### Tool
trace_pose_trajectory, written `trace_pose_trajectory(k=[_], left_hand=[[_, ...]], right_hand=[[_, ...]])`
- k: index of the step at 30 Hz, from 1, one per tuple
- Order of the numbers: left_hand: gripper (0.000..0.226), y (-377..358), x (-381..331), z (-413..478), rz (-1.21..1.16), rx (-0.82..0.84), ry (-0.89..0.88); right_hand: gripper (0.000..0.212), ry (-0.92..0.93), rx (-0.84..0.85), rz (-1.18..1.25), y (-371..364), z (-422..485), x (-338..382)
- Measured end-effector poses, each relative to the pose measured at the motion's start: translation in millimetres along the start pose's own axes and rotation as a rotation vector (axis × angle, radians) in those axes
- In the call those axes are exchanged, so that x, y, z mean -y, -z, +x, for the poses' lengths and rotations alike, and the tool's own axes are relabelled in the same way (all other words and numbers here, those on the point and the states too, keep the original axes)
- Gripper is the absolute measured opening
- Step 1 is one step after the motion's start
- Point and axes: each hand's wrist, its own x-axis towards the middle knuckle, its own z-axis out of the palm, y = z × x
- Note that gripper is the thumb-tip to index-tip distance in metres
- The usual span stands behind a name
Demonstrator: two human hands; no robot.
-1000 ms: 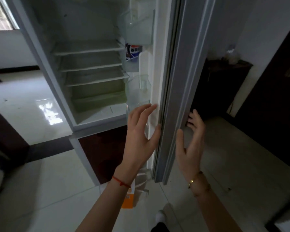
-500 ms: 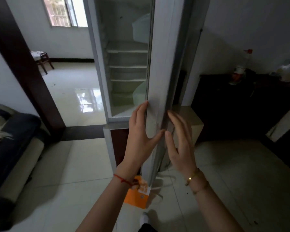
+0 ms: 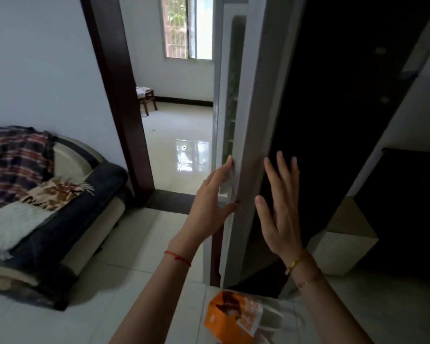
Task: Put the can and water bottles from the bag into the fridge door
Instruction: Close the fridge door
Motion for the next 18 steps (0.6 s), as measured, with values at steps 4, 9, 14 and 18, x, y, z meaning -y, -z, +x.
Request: trace_pose_trajectory(k=[4,9,14,18], left_hand=[[0.093,15.9,22.0,29.2,0.024,0.003,0.022],[0.092,31.2,54.1,70.2,0.086,-0.005,0.025],[0.073,36.2,81.2,107.8,0.025,-0.045,0.064],[0.067,34.7,99.7,135.6,-0.055,-0.059,0.094]], right_hand=[[0.059,0.039,0.023,-0.019,-30.5,31.9,-12.6],[0.058,0.048,0.073,-0.057,-64.2,65.6,-26.0],[0.060,0.061,0.133,-0.061,-93.4,96.8,-38.5],[0.062,0.058,0.163,-0.111,-115.1,117.6,-45.6]])
